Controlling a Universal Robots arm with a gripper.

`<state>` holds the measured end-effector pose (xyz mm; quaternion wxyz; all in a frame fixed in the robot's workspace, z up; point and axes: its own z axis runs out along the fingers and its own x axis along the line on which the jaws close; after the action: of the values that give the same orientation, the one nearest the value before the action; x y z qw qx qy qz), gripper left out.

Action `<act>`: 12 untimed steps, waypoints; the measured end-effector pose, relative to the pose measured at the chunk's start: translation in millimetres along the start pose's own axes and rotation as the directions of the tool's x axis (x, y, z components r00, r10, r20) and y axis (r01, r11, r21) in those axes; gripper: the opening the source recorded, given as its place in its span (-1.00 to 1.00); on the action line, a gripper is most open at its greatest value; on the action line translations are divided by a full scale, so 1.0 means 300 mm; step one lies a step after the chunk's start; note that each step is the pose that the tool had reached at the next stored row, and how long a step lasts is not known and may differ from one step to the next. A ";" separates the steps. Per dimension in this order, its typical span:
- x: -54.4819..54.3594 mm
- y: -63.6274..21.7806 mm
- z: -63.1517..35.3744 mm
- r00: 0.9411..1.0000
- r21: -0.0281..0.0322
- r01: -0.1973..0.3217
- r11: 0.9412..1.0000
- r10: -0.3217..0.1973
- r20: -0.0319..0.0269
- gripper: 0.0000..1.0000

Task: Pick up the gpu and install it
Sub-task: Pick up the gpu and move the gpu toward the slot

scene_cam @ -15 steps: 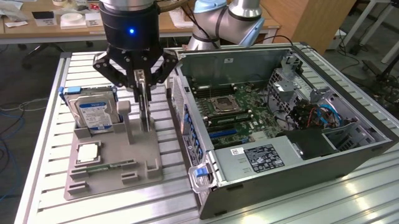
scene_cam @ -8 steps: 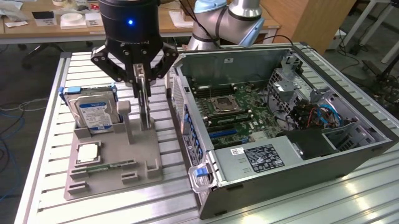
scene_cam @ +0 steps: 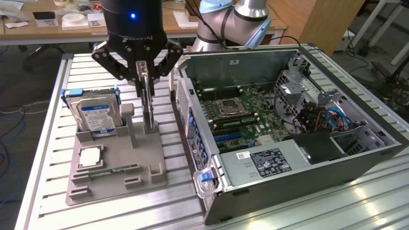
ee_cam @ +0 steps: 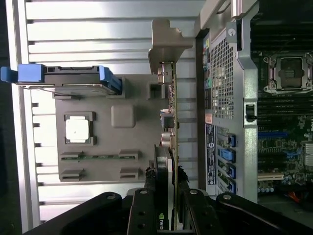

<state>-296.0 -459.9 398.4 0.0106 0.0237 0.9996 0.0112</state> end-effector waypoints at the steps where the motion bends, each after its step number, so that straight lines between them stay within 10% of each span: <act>1: 0.000 0.000 -0.003 1.000 0.000 0.000 1.000 0.000 0.000 -0.46; 12: -0.002 0.005 -0.026 1.000 0.000 0.000 1.000 0.000 0.000 -0.46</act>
<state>-295.5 -458.6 406.2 0.0107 0.0238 0.9996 0.0112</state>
